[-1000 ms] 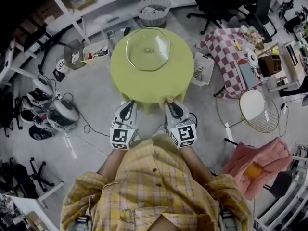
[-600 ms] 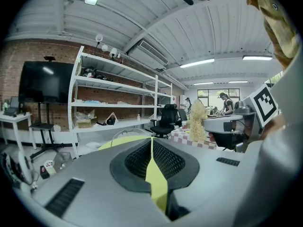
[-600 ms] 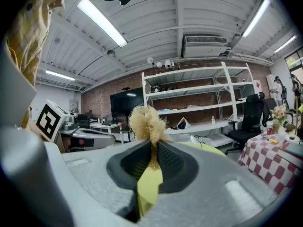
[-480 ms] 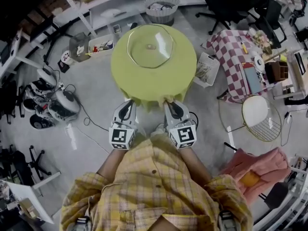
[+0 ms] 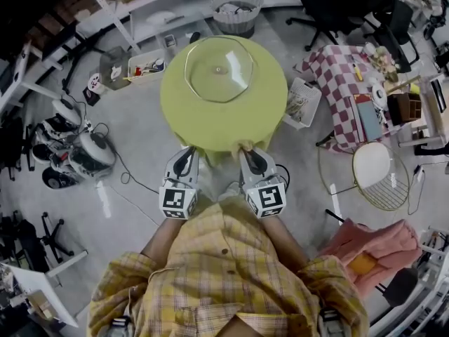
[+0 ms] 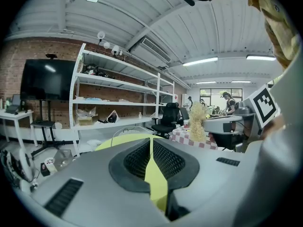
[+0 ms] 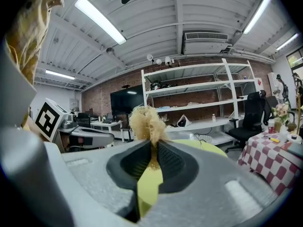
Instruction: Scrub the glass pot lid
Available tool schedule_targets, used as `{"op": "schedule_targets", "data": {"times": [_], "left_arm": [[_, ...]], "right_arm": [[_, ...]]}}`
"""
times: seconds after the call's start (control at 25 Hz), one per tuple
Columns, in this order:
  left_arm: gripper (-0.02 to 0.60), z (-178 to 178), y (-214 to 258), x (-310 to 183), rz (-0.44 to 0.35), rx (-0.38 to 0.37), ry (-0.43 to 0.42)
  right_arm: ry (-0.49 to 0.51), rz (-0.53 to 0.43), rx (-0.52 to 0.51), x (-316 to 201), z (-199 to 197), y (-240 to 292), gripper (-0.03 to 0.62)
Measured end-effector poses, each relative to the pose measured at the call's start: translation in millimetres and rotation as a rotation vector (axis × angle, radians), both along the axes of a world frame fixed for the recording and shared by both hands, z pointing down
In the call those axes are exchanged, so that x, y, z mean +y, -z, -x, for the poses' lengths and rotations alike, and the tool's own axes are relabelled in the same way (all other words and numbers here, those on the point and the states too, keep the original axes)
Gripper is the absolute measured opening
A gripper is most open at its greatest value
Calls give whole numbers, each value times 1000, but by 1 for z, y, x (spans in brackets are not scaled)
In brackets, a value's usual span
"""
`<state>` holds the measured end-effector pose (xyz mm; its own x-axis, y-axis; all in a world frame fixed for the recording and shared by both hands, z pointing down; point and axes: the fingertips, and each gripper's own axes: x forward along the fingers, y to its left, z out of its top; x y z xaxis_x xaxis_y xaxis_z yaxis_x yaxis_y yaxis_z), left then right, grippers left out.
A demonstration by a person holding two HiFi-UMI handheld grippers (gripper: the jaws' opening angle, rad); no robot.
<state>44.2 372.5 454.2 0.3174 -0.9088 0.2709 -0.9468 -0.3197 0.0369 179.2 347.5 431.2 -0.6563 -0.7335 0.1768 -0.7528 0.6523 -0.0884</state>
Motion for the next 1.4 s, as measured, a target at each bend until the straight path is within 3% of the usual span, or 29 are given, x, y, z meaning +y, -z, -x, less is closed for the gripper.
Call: {"op": "schedule_targets", "data": {"times": [0.4, 0.68, 1.04, 1.4], "left_arm": [[3, 34, -6, -75, 6, 12, -26], [3, 68, -4, -153, 10, 23, -64], [5, 112, -15, -225, 92, 56, -91], [32, 138, -35, -267, 176, 105, -140]], "right_arm": [[-26, 11, 9, -69, 32, -6, 35], [-44, 27, 22, -139, 70, -9, 35], [-79, 72, 55, -206, 117, -12, 37], [-159, 112, 88, -246, 140, -17, 37]]}}
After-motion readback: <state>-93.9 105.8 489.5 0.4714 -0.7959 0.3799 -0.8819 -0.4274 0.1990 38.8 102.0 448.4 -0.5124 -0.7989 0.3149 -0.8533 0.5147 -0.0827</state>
